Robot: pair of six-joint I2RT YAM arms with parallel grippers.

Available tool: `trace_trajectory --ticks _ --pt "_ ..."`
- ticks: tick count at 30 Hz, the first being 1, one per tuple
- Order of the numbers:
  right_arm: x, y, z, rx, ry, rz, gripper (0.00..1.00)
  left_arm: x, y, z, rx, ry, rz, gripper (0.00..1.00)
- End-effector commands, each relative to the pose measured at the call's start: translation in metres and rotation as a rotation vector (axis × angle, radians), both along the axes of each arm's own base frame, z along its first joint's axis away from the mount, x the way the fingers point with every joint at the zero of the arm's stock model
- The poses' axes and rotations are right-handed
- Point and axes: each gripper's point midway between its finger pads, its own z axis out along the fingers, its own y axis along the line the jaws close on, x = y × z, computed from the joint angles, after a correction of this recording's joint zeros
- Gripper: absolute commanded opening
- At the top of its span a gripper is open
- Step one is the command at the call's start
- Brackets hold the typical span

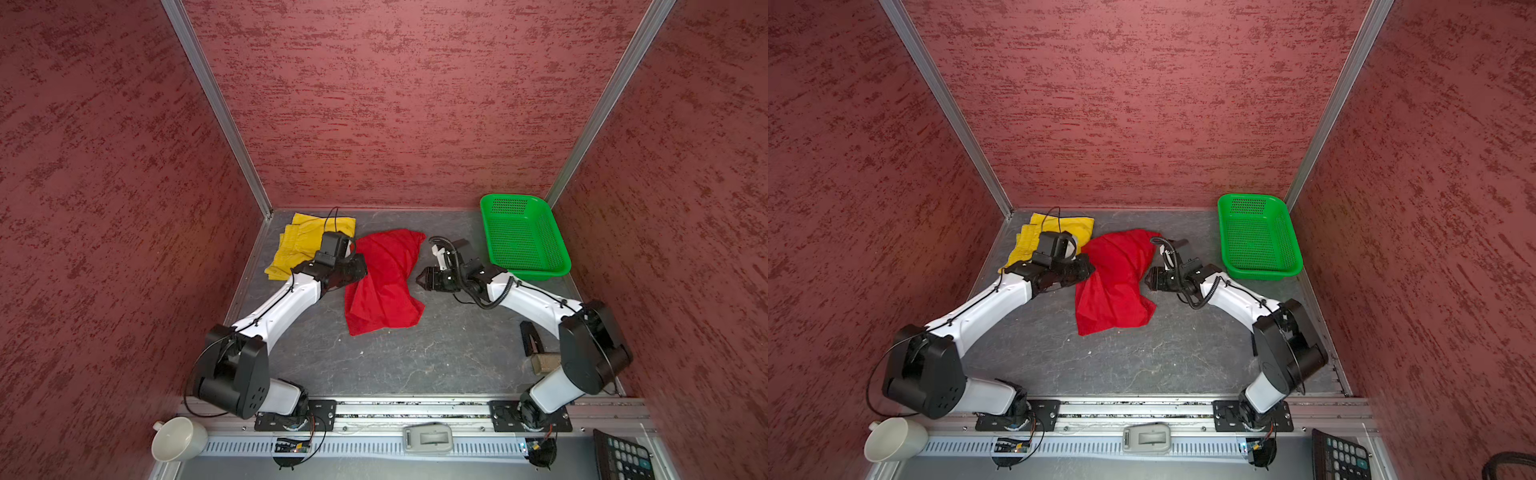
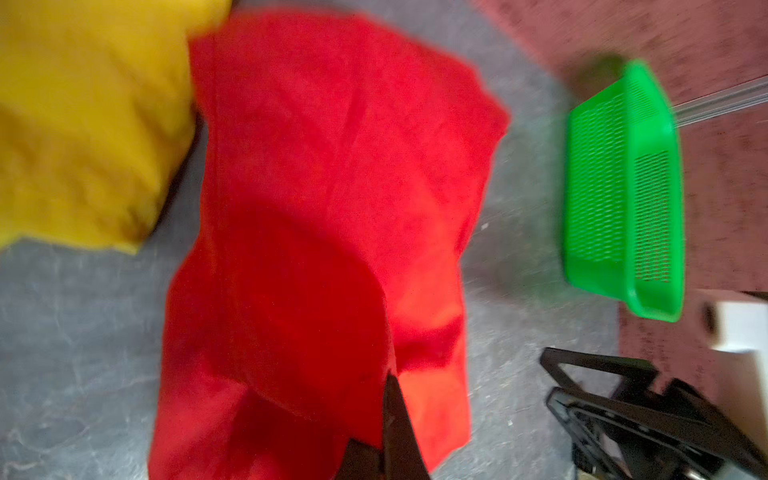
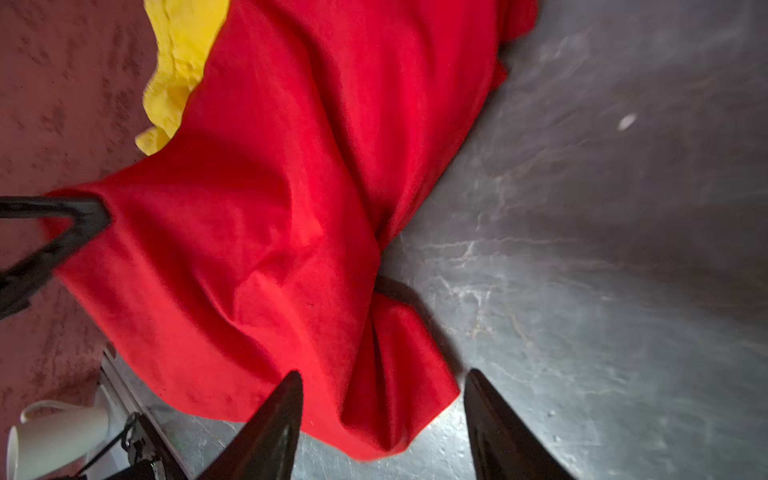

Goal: Fold and stack the shorts

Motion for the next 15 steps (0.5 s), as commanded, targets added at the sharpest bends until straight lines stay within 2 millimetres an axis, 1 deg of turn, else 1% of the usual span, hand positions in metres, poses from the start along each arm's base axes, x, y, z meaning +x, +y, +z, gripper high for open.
trace_trajectory --ticks 1,2,3,5,7,8,9,10,11,13,14,15 --pt "0.018 -0.018 0.049 0.081 -0.132 -0.067 0.63 -0.004 0.003 0.071 0.093 -0.159 -0.077 0.0" --pt "0.021 -0.024 0.053 0.09 -0.14 -0.078 0.63 -0.004 0.0 0.094 0.1 -0.206 -0.101 0.0" --pt "0.021 -0.031 0.068 0.105 -0.175 -0.091 0.64 -0.004 -0.003 0.112 0.106 -0.248 -0.123 0.0" --pt "0.023 -0.044 0.081 0.115 -0.206 -0.118 0.64 -0.009 -0.018 0.147 0.126 -0.34 -0.193 0.0" --pt "0.023 -0.057 0.086 0.115 -0.212 -0.146 0.64 -0.015 -0.039 0.166 0.136 -0.402 -0.262 0.0" --pt "0.023 -0.064 0.084 0.108 -0.208 -0.163 0.64 -0.017 -0.049 0.168 0.137 -0.412 -0.296 0.0" --pt "0.022 -0.073 0.082 0.094 -0.201 -0.186 0.64 -0.018 -0.063 0.165 0.14 -0.414 -0.336 0.0" --pt "0.021 -0.082 0.079 0.076 -0.194 -0.213 0.65 -0.019 -0.076 0.158 0.142 -0.402 -0.374 0.0" --pt "0.019 -0.089 0.075 0.06 -0.187 -0.235 0.65 -0.019 -0.09 0.148 0.141 -0.38 -0.408 0.0" --pt "0.015 -0.106 0.067 0.017 -0.172 -0.287 0.65 -0.025 -0.129 0.118 0.131 -0.314 -0.51 0.01" --pt "0.012 -0.111 0.064 -0.001 -0.165 -0.303 0.65 -0.029 -0.147 0.104 0.13 -0.283 -0.555 0.12" --pt "0.009 -0.118 0.062 -0.024 -0.16 -0.322 0.65 -0.035 -0.167 0.088 0.136 -0.247 -0.608 0.29"
